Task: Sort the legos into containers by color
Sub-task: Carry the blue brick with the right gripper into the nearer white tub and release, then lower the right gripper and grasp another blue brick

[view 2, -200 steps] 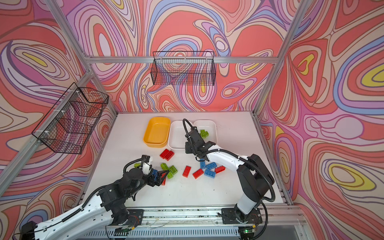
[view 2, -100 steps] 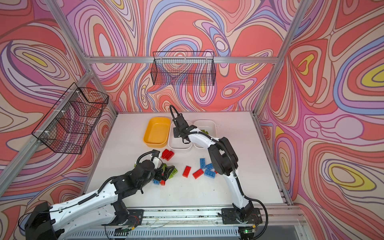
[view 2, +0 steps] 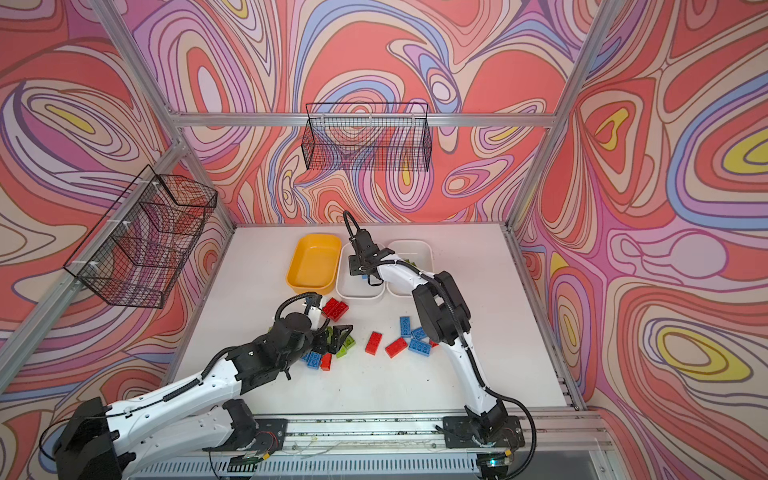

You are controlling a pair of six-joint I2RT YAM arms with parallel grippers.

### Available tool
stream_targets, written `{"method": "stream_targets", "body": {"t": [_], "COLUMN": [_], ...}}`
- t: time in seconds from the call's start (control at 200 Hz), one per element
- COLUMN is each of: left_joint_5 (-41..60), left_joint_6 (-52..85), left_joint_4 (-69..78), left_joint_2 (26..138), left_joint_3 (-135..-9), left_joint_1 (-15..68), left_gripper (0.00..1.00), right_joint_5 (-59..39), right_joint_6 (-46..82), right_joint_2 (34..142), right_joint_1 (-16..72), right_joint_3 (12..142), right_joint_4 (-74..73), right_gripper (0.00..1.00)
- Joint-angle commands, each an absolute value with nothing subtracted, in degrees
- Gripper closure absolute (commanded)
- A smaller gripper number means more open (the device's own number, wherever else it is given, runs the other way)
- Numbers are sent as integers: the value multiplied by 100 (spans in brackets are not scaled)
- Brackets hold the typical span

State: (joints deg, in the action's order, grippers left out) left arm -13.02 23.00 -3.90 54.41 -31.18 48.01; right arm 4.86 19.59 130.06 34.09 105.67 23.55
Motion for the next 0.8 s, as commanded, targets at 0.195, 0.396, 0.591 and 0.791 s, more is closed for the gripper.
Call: {"method": "stream_targets", "body": {"t": [0.195, 0.396, 0.591, 0.791], "left_joint_5": [-258, -320, -459, -753], "left_joint_6": [2680, 2895, 2894, 2993], "left_joint_4": [-82, -195, -357, -475], "left_joint_2": [4499, 4601, 4732, 4932], "left_joint_3": [-2523, -2566, -2700, -2776], "left_joint_1": [4842, 5080, 5098, 5100], "left_gripper": [0, 0, 0, 0], "right_joint_5": [820, 1053, 1114, 905], "right_joint_6": [2256, 2506, 2739, 2767], "right_joint_2": [10394, 8866, 8108, 8254], "right_joint_1": [3576, 3656, 3652, 3655], "right_joint_3": [8082, 6252, 5086, 4616], "right_joint_4": [2217, 2346, 2220, 1868], "right_gripper": [40, 41, 40, 40]}}
